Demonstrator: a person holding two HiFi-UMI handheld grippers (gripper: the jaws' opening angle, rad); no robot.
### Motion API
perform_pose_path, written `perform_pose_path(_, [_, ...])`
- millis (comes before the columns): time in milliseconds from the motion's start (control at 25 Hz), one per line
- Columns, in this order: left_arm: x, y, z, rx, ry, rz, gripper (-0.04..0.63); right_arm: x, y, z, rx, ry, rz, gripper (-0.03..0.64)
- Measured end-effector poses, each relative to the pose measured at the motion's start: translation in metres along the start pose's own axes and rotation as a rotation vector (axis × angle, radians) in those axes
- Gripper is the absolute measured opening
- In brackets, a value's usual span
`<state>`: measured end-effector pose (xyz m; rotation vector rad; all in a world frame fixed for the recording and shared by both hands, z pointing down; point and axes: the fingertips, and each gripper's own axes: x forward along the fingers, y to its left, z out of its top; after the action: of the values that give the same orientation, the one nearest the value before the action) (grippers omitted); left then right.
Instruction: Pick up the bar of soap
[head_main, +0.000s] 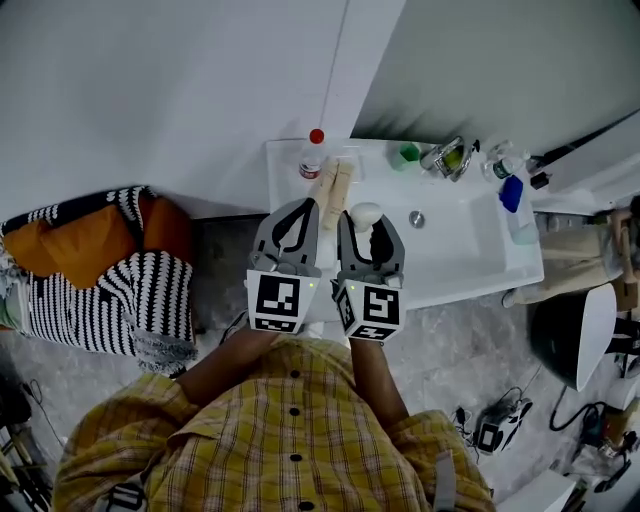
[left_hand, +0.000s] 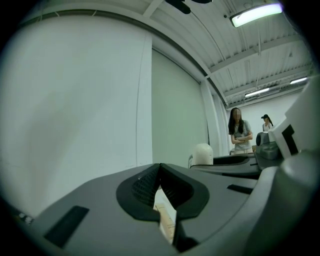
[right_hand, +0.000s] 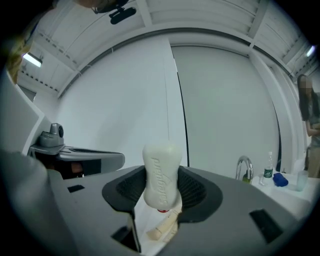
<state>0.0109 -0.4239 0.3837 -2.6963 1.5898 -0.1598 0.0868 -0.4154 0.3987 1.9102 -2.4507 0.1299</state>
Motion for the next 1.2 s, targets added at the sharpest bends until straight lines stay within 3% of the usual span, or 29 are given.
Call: perform_pose_path(1200, [-0.002, 0.005, -0.003, 0.021, 0.015, 0.044, 0.011, 0.008, 0.010, 0.003, 0.005, -0.011, 0.049, 0.207])
